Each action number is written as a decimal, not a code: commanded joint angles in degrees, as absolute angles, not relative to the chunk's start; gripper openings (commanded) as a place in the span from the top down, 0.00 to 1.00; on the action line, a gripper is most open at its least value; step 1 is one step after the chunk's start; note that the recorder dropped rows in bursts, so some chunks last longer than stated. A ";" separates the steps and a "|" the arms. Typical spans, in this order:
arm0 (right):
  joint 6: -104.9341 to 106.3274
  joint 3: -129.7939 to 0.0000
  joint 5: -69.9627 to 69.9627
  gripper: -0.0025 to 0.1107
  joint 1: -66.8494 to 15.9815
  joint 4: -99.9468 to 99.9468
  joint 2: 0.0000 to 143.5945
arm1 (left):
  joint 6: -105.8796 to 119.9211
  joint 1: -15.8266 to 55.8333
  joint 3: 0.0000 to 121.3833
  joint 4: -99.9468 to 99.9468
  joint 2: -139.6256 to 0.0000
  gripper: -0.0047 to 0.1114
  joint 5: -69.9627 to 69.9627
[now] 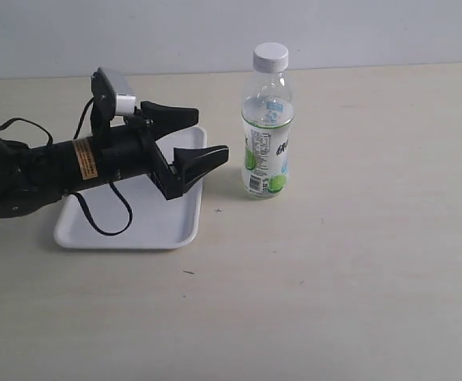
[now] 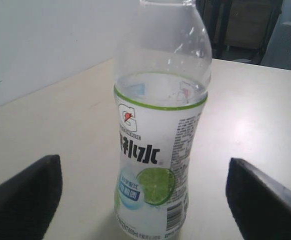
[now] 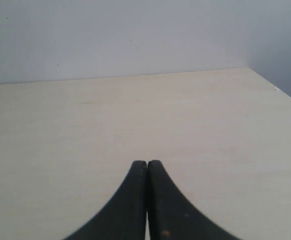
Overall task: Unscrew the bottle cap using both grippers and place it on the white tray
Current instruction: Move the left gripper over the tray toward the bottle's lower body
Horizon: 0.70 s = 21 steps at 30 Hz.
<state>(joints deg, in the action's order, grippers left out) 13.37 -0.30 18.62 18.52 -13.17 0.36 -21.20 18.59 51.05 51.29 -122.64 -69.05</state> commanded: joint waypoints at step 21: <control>13.36 0.00 17.92 0.98 18.71 -13.34 0.00 | -16.93 26.92 58.14 44.17 -126.26 0.12 -58.53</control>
